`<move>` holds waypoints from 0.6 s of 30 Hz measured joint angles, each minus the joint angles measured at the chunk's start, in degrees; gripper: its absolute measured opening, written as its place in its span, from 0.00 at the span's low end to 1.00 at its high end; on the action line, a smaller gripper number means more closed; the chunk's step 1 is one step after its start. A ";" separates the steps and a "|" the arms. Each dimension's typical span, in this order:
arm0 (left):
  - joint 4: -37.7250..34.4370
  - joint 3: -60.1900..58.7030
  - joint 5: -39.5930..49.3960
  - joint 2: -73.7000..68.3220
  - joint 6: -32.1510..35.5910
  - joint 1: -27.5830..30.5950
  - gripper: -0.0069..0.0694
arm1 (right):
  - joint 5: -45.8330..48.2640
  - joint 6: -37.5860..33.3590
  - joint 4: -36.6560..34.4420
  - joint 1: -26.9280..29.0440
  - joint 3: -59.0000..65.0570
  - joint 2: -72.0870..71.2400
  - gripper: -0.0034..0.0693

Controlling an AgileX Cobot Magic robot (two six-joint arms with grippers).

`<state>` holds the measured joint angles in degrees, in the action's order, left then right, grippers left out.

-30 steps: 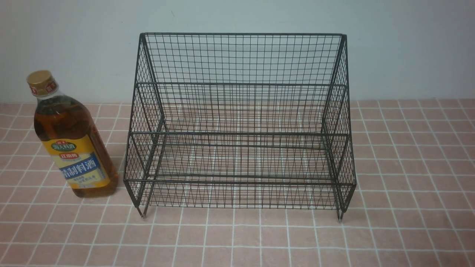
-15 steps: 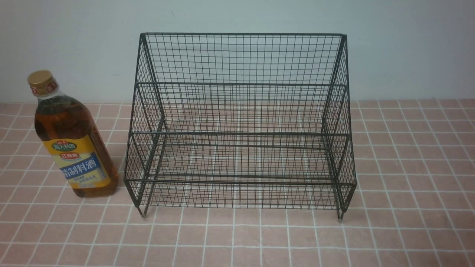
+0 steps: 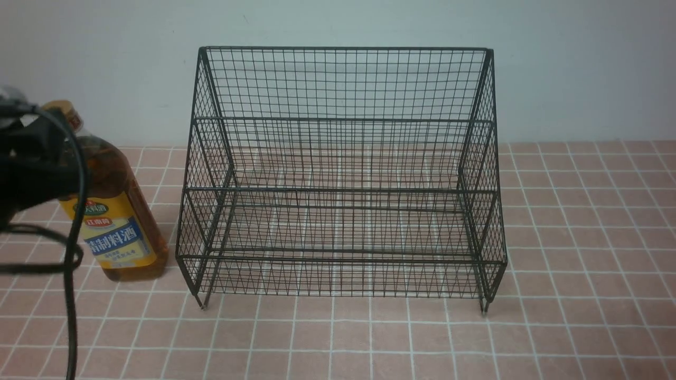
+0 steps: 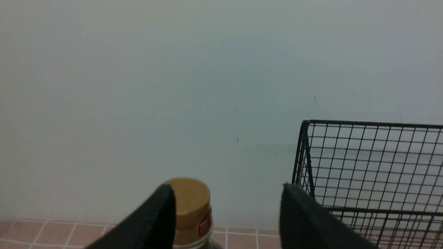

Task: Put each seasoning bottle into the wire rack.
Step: Use the left arm to grab the condiment bottle closest to it

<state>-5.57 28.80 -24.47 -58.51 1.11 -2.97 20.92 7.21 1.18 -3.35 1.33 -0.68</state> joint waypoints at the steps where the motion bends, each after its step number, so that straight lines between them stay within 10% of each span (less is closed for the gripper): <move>1: -0.49 0.87 -0.04 -0.74 0.00 0.00 0.66 | 0.00 0.00 0.00 0.00 0.00 0.00 0.03; 18: -7.57 8.02 -3.34 -15.18 4.02 0.00 0.82 | 0.00 0.00 0.00 0.00 0.00 0.00 0.03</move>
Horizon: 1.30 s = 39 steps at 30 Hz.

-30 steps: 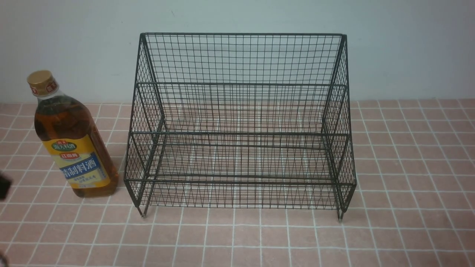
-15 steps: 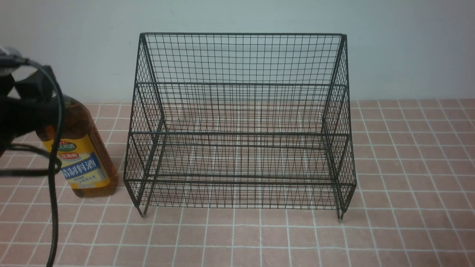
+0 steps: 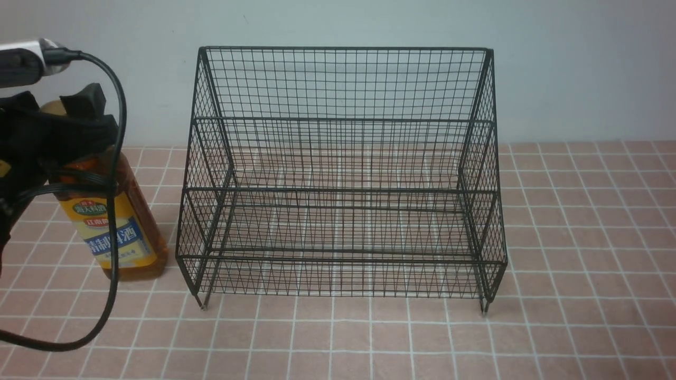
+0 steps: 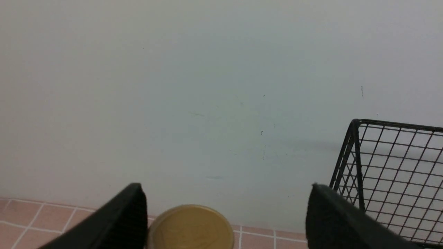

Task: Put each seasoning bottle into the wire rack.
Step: Use the left arm to grab the condiment bottle closest to it, then use the left arm to put the condiment bottle back on the shelf

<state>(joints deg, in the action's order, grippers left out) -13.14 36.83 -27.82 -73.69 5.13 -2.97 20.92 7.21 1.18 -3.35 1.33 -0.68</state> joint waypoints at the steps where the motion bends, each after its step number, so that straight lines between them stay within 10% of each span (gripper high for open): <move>1: -0.30 0.11 -0.21 -0.60 0.15 0.00 0.82 | 0.00 0.00 0.00 0.00 0.00 0.00 0.03; 15: -1.88 0.57 -4.27 -7.13 1.54 0.00 0.79 | 0.00 0.00 0.00 0.00 0.00 0.00 0.03; 21: -2.51 0.57 -4.32 -7.40 1.64 0.28 0.48 | 0.00 0.00 0.00 0.00 0.00 0.00 0.03; 39: 0.91 13.85 13.77 0.36 1.53 0.47 0.49 | 0.00 0.00 0.00 0.00 0.00 0.00 0.03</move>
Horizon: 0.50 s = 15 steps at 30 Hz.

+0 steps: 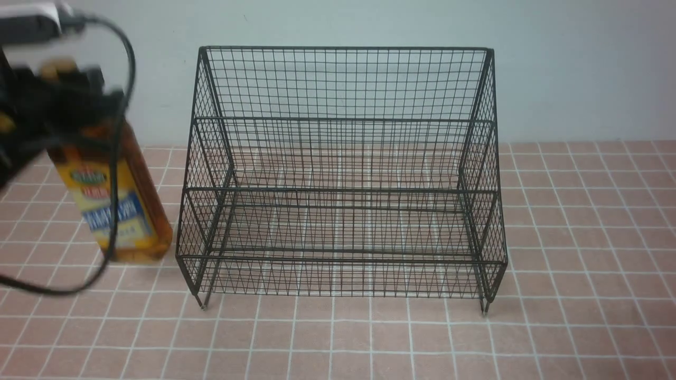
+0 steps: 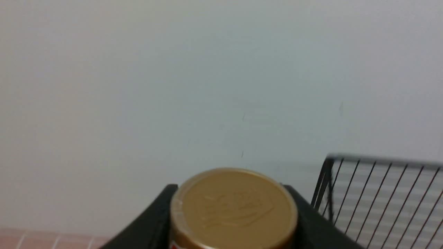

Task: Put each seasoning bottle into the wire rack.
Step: Use the left arm to put the condiment bottle back on the shelf

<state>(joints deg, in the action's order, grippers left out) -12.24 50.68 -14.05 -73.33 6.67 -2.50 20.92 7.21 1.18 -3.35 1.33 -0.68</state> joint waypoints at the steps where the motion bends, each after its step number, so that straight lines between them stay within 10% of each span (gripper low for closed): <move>1: 0.06 2.58 0.99 0.41 0.00 0.00 0.49 | 0.00 0.00 0.00 0.00 0.00 0.00 0.03; 15: 1.11 33.97 14.05 -3.48 -0.10 -2.76 0.49 | 0.00 0.00 0.00 0.00 0.00 0.00 0.03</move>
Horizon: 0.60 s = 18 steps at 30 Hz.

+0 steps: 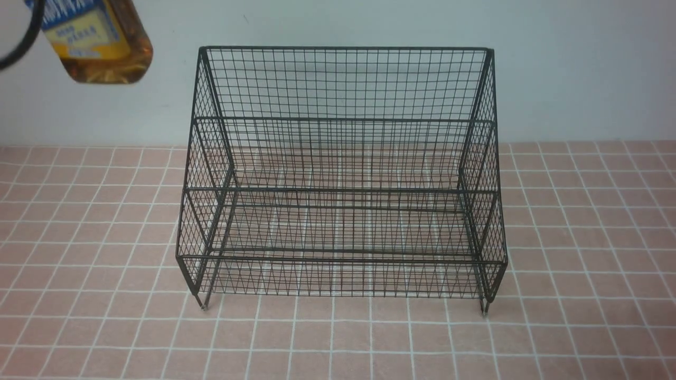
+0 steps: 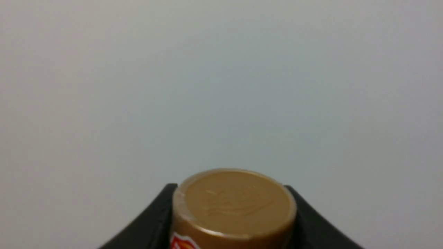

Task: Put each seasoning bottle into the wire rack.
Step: Use the left arm to put the condiment bottle back on the shelf

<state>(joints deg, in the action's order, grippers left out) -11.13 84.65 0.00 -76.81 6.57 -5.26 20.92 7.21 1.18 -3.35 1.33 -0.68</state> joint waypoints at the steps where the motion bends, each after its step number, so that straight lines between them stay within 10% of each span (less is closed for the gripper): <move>1: 0.05 1.10 0.31 -0.84 0.04 -1.02 0.49 | 0.00 0.00 0.00 0.00 0.00 0.00 0.03; 18: -0.25 11.37 3.65 -17.95 0.23 -11.63 0.49 | 0.00 0.00 0.00 0.00 0.00 0.00 0.03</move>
<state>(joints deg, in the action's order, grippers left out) -11.38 96.01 3.65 -94.76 6.80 -16.89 20.92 7.21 1.18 -3.35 1.33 -0.68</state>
